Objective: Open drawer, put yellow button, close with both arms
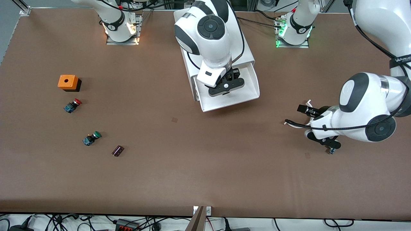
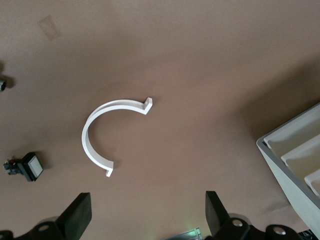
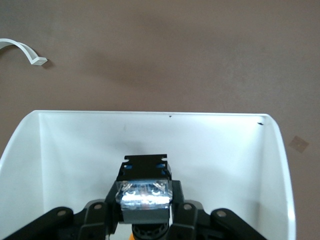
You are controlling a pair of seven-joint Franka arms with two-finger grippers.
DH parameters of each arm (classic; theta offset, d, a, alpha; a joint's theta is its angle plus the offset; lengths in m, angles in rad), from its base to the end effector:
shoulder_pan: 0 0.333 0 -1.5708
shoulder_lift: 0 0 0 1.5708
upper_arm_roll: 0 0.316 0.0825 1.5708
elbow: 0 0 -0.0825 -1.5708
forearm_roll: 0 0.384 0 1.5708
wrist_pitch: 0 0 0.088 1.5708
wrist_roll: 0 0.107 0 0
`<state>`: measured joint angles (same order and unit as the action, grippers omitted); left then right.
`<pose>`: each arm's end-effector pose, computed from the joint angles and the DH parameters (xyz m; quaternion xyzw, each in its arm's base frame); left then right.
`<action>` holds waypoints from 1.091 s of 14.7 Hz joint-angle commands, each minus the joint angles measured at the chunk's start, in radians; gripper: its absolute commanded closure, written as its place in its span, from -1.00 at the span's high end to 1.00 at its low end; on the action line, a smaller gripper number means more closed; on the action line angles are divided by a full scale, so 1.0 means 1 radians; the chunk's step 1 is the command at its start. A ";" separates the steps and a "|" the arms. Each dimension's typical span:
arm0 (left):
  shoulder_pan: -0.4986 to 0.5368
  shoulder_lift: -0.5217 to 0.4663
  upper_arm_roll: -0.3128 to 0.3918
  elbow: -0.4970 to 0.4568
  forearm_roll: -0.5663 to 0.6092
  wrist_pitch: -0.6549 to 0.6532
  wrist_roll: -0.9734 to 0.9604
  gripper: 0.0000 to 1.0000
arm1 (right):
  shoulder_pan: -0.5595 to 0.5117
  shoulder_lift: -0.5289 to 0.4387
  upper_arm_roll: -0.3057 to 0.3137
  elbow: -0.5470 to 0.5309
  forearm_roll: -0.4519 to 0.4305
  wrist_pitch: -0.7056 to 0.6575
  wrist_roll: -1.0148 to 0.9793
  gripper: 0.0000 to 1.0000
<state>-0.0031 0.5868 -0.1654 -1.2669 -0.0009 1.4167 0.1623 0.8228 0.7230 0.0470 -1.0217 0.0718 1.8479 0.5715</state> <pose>0.6636 -0.0890 0.3923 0.9632 -0.1571 -0.2130 0.0473 0.4963 0.5781 0.4336 -0.9884 -0.1337 -0.0059 0.0720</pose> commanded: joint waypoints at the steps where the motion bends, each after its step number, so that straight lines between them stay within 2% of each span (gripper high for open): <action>1: 0.000 0.019 -0.002 0.043 0.019 -0.009 -0.017 1.00 | 0.010 0.026 -0.006 0.019 -0.001 -0.004 0.039 -1.00; 6: 0.000 0.019 -0.002 0.038 0.016 -0.009 -0.018 1.00 | 0.010 0.047 -0.006 0.019 0.003 -0.007 0.074 -1.00; 7: -0.002 0.019 -0.002 0.040 0.018 -0.009 -0.018 1.00 | 0.010 0.047 -0.006 0.019 0.003 -0.007 0.076 -0.62; 9: 0.000 0.018 -0.002 0.038 0.013 -0.009 -0.021 1.00 | 0.010 0.046 -0.006 0.020 0.003 0.000 0.091 0.99; 12: 0.000 0.016 -0.002 0.038 -0.004 -0.009 -0.081 1.00 | 0.010 0.038 0.001 0.023 0.005 -0.010 0.119 1.00; 16: -0.015 0.015 -0.012 0.035 -0.073 0.036 -0.278 1.00 | -0.014 -0.013 -0.019 0.051 0.003 -0.073 0.116 1.00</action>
<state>-0.0100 0.5958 -0.1721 -1.2533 -0.0364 1.4241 -0.0204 0.8252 0.7556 0.0408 -0.9902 0.0721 1.8333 0.6698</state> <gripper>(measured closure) 0.000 0.000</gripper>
